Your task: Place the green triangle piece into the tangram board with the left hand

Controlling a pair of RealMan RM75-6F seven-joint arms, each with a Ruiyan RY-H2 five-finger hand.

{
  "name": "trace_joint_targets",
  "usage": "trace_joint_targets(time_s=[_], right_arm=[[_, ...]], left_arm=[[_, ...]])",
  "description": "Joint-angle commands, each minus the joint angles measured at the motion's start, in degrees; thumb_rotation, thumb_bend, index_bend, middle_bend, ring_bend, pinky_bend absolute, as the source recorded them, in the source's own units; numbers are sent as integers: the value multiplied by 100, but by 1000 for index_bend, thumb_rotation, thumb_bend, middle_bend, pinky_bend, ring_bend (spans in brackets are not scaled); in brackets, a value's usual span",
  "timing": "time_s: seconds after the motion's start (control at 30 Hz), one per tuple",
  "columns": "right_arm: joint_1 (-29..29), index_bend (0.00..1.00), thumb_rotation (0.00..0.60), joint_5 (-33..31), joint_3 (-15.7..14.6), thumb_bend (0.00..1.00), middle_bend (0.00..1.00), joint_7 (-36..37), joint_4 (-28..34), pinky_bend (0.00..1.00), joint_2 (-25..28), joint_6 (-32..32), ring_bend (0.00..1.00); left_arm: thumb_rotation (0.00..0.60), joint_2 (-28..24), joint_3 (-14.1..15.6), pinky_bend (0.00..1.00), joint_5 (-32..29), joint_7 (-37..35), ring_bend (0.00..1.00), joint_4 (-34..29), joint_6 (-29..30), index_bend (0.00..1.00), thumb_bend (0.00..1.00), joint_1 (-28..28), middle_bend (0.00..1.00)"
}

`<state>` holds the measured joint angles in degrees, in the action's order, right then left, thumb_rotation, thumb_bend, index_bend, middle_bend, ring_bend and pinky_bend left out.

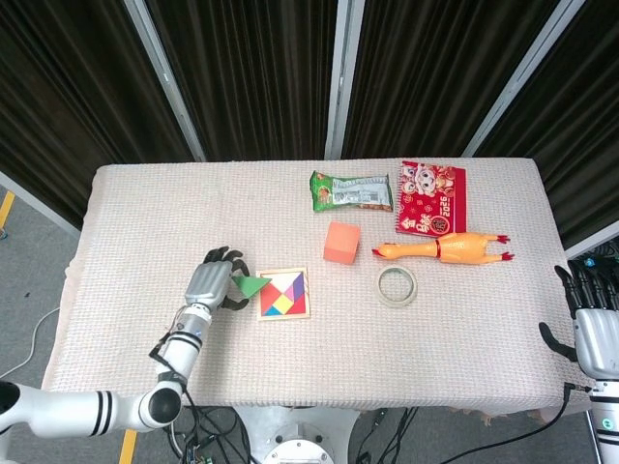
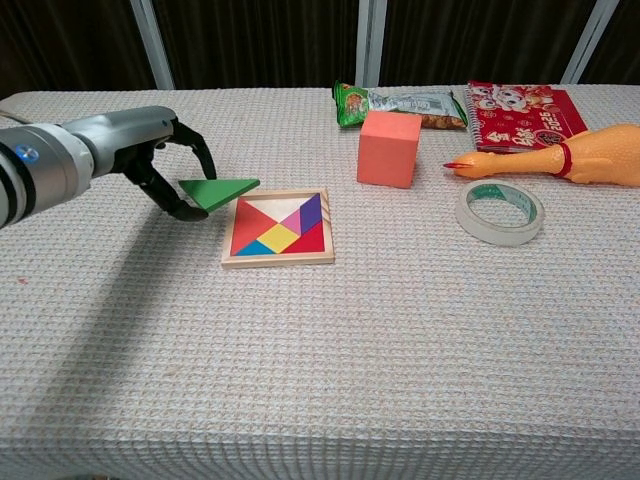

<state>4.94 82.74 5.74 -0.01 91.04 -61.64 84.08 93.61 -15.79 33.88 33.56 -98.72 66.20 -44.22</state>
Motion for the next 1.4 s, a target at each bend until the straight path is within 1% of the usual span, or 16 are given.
trace_joint_targets(time_s=[0.03,0.2,0.33,0.47,0.63,0.87,1.03,1.4], right_arm=[[-3,0,600,-8,6,208,0,20,-14,0,0,4,0],[-16,0,600,-16,8,210,0,63,-39,0,6,13,0],[-25,0,600,-17,9,211,0,94,-60,0,16,21,0],[-30,0,600,-10,12,211,0,142,-83,0,17,31,0],[-36,0,600,-18,14,211,0,197,-126,0,9,27,0],[-55,0,600,-34,32,211,0,281,-165,0,22,54,0],[-65,0,600,-28,23,211,0,309,-191,0,26,53,0],[-66,0,600,-20,15,211,0,332,-222,0,19,35,0]], left_arm=[[600,203,-93,48,-190,126,0,96,121,533,283,-135,155],[600,423,-193,48,-452,285,0,255,202,534,284,-298,157],[600,564,-289,48,-789,527,0,382,254,537,285,-468,159],[600,689,-432,48,-1071,729,0,475,368,538,286,-632,159],[600,820,-516,45,-1159,802,0,537,504,541,289,-733,164],[600,1013,-559,44,-1262,892,0,613,666,547,311,-820,169],[600,1157,-582,43,-1252,898,0,706,768,554,358,-848,175],[600,1380,-677,43,-1313,956,0,991,721,554,360,-919,177]])
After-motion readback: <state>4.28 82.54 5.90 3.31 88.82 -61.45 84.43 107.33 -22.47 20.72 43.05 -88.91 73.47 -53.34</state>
